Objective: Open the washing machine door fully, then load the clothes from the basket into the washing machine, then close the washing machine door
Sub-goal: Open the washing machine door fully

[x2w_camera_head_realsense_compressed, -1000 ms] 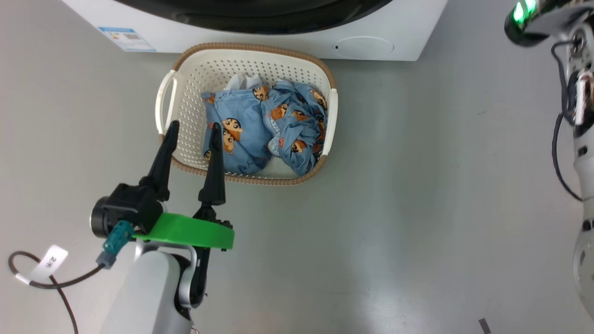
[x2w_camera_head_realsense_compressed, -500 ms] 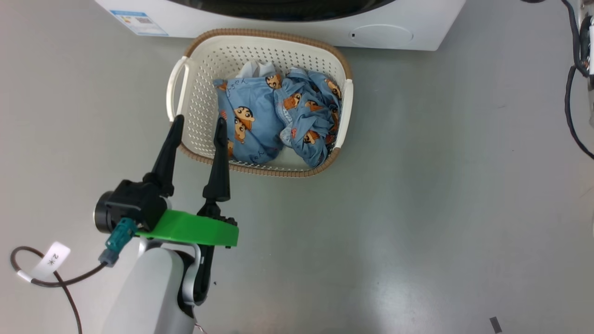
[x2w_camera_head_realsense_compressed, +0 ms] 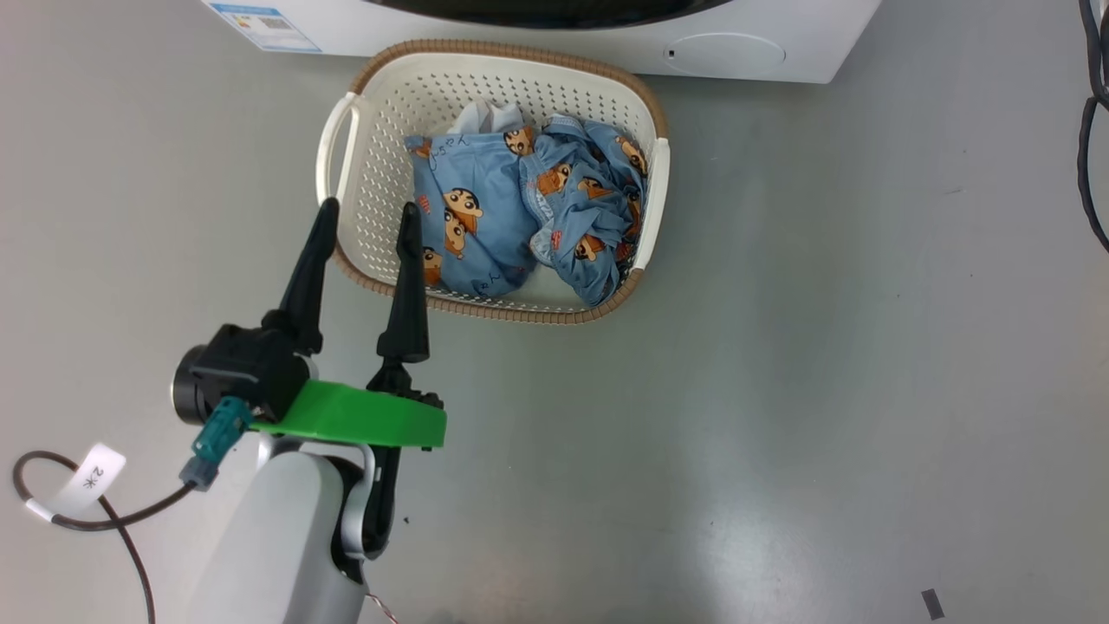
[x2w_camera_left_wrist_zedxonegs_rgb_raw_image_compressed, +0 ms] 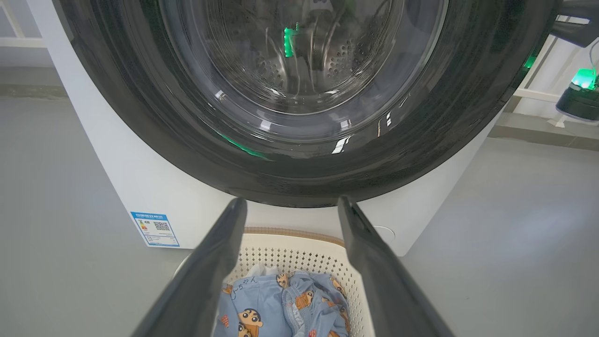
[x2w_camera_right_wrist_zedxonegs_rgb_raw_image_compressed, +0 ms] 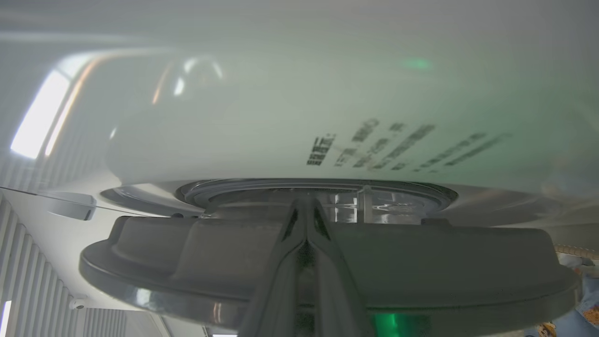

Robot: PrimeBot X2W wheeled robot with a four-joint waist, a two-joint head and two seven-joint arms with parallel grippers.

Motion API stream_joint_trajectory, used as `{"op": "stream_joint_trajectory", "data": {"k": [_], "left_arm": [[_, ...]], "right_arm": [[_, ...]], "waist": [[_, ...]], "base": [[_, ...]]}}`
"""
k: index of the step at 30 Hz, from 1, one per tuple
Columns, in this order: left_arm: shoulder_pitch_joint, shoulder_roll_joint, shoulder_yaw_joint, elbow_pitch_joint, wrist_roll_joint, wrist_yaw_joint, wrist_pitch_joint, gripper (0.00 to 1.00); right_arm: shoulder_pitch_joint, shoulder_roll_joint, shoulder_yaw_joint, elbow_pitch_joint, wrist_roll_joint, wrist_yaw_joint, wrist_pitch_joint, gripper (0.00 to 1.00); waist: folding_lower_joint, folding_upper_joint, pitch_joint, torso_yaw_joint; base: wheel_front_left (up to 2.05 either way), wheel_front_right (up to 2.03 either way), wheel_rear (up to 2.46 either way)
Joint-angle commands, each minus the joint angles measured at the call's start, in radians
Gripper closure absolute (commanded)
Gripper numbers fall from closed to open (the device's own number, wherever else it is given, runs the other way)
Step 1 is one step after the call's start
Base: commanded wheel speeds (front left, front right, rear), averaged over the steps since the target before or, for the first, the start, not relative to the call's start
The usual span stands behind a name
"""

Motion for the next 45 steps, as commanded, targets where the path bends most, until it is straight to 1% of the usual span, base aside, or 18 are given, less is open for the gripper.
{"op": "stream_joint_trajectory", "data": {"k": [1, 11, 17, 26, 35, 45], "left_arm": [[-0.011, 0.021, 0.028, -0.029, -0.006, 0.008, -0.008, 0.0], [-0.01, 0.021, 0.03, -0.023, -0.006, 0.007, -0.008, 0.0], [-0.005, 0.021, 0.032, -0.02, -0.001, 0.006, -0.008, 0.0], [0.002, 0.021, 0.035, -0.013, 0.005, 0.006, -0.008, 0.0], [0.024, 0.021, 0.04, -0.008, 0.011, -0.001, -0.008, 0.0], [0.048, 0.021, 0.03, -0.008, 0.011, -0.003, -0.008, 0.0]], "right_arm": [[-0.02, 0.024, 0.01, -0.022, -0.01, 0.002, 0.014, 1.0], [0.029, 0.013, 0.039, -0.047, -0.025, 0.002, 0.09, 1.0], [0.067, 0.02, 0.047, -0.077, -0.023, 0.002, 0.127, 1.0], [0.144, 0.025, 0.041, -0.151, 0.0, 0.002, 0.183, 1.0], [0.276, 0.036, 0.039, -0.266, 0.028, 0.002, 0.245, 1.0], [0.383, 0.061, 0.052, -0.332, 0.038, 0.002, 0.27, 1.0]], "waist": [[0.0, -0.0001, 0.0, -0.001], [0.0, -0.0001, -0.008, -0.008], [0.0, -0.0001, -0.017, -0.015], [0.0, -0.0001, -0.035, -0.023], [0.0, -0.0001, -0.075, -0.028], [0.0, -0.0001, -0.122, -0.025]], "base": [[0.0, 0.0, 0.0], [0.0, 0.0, 0.0], [0.0, 0.0, 0.0], [0.0, 0.0, 0.0], [0.0, 0.0, 0.0], [0.0, 0.0, 0.0]]}}
